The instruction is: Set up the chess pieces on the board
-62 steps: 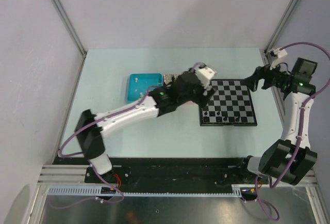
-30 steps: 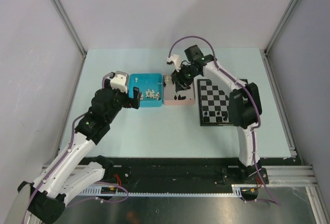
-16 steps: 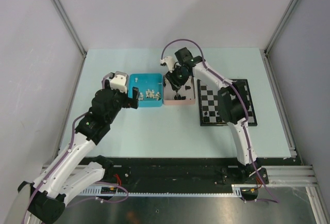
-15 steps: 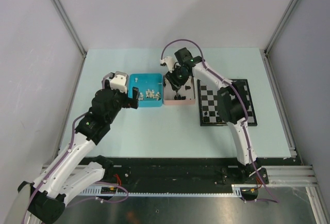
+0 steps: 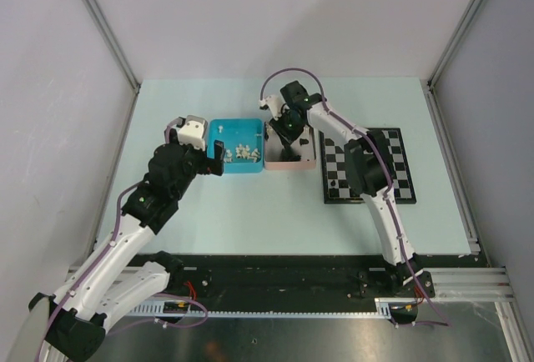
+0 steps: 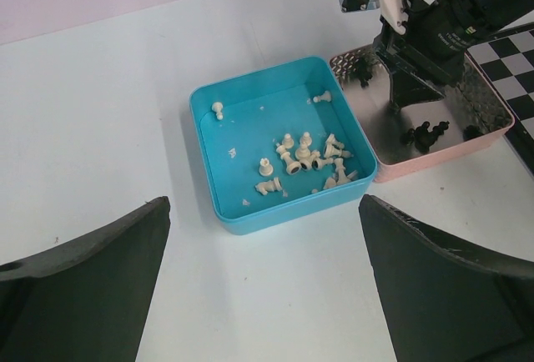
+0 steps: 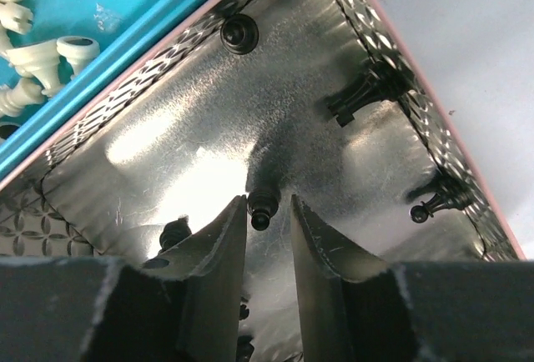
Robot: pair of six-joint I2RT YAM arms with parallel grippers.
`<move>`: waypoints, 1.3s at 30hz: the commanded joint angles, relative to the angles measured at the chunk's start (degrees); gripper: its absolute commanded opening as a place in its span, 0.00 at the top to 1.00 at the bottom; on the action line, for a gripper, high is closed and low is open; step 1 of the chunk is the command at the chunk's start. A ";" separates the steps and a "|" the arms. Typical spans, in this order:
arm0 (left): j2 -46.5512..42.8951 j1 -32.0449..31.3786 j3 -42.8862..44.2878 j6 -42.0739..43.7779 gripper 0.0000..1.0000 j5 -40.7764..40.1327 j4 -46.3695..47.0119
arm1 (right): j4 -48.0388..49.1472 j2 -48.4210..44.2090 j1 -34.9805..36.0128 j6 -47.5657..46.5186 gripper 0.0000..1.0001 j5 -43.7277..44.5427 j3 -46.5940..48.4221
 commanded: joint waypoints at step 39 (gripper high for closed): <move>-1.08 0.28 -0.22 2.92 0.00 -0.74 1.60 | -2.40 -55.92 -22.08 -5.24 0.97 -22.21 -41.25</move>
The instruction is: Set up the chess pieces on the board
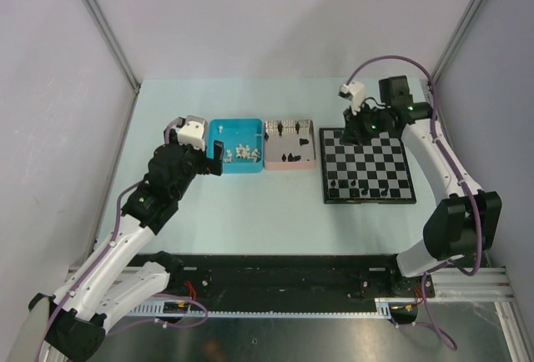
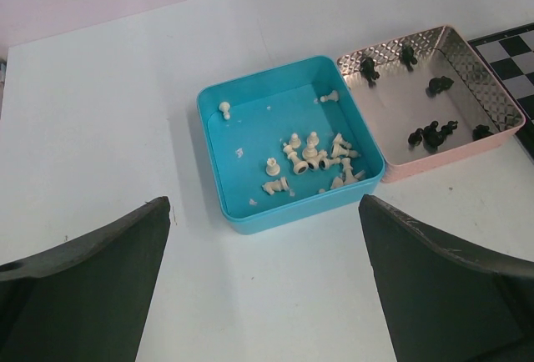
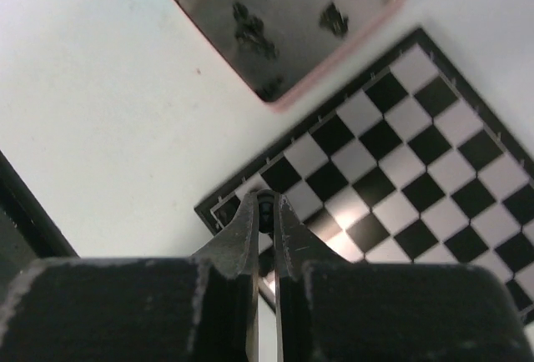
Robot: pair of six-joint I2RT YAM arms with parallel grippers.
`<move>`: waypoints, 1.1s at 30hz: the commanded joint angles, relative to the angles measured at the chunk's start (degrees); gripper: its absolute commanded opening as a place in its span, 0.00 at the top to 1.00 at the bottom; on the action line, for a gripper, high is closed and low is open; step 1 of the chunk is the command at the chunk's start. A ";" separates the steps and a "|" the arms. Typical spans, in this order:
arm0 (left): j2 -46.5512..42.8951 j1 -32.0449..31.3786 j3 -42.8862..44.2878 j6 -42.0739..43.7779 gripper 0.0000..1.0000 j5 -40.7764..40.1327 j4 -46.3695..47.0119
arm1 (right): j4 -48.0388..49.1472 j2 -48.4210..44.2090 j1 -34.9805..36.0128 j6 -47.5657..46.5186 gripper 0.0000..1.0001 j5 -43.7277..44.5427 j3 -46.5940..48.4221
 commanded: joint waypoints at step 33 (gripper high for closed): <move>-0.80 0.37 -0.13 2.06 0.00 1.30 1.51 | 2.47 -8.31 -13.40 0.51 0.95 -1.18 -15.17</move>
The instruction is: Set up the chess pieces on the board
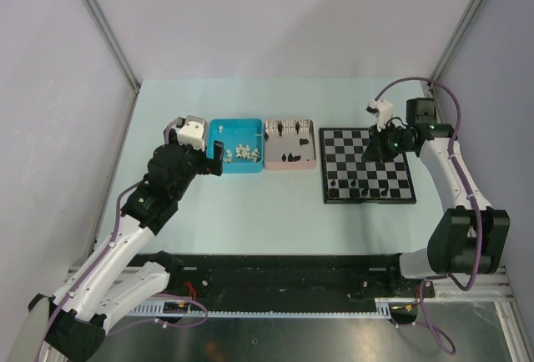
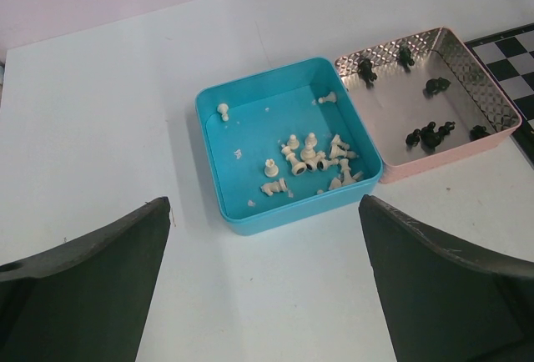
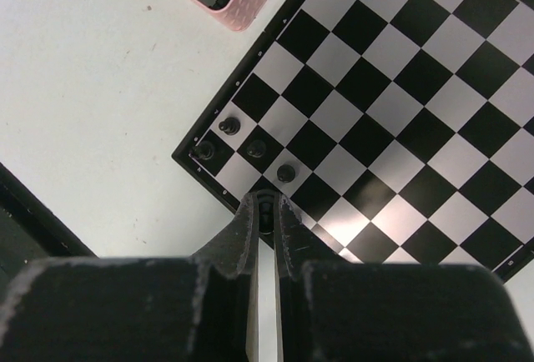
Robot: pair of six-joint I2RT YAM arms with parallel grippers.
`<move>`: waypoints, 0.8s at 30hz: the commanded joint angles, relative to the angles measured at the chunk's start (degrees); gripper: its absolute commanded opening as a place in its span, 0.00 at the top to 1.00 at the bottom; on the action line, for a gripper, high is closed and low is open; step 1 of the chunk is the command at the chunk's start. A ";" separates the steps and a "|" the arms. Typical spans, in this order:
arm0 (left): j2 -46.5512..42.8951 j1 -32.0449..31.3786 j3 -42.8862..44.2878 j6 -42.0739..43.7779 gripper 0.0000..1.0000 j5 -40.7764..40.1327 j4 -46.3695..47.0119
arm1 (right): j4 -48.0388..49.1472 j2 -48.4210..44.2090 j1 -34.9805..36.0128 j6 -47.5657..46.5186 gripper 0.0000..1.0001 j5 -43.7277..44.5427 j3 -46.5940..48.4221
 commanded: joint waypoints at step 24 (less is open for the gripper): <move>-0.47 0.37 -0.13 2.04 0.00 1.22 1.51 | 5.53 4.08 4.88 0.75 0.94 9.14 -3.27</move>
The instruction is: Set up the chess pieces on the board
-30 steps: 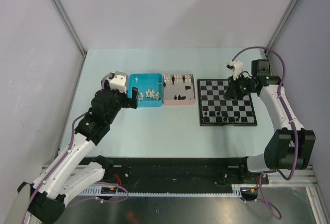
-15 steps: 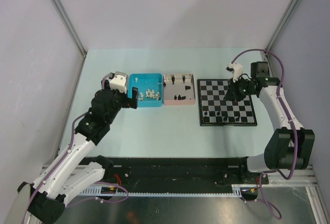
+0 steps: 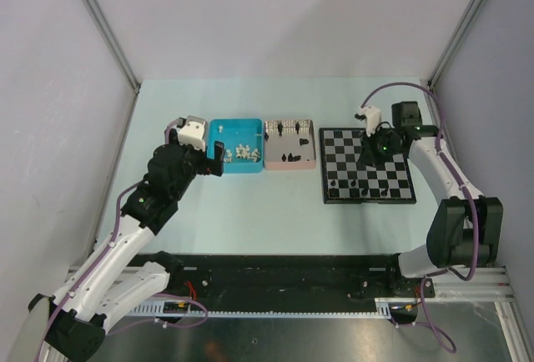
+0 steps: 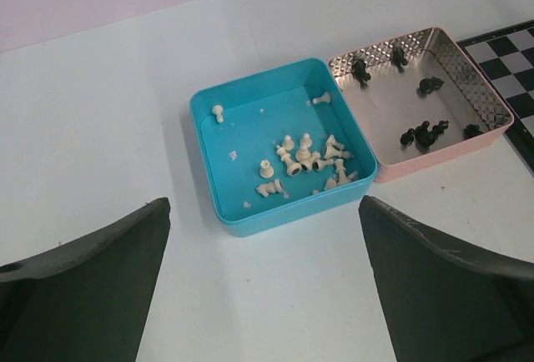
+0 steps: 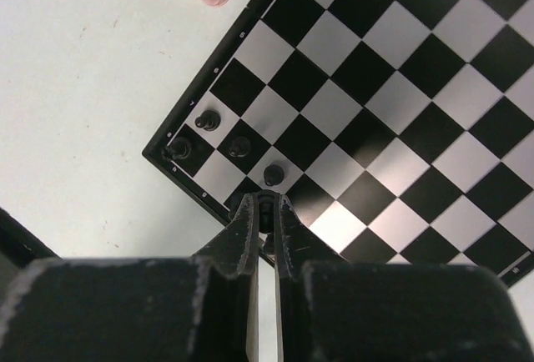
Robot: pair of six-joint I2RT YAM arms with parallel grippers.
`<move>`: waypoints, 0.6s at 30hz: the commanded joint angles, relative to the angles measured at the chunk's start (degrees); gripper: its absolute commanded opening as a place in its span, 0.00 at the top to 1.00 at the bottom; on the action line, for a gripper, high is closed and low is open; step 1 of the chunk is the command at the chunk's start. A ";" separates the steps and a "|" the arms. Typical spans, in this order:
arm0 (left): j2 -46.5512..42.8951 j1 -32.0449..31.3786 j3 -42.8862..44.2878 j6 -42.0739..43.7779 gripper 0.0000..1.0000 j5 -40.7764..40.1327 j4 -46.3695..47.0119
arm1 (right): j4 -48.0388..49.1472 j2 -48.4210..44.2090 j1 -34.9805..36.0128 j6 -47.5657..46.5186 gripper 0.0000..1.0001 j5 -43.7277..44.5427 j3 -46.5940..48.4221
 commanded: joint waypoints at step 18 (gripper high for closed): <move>-0.29 0.28 -0.13 2.13 0.00 0.43 1.51 | 2.98 7.11 2.72 1.32 0.93 10.40 -4.01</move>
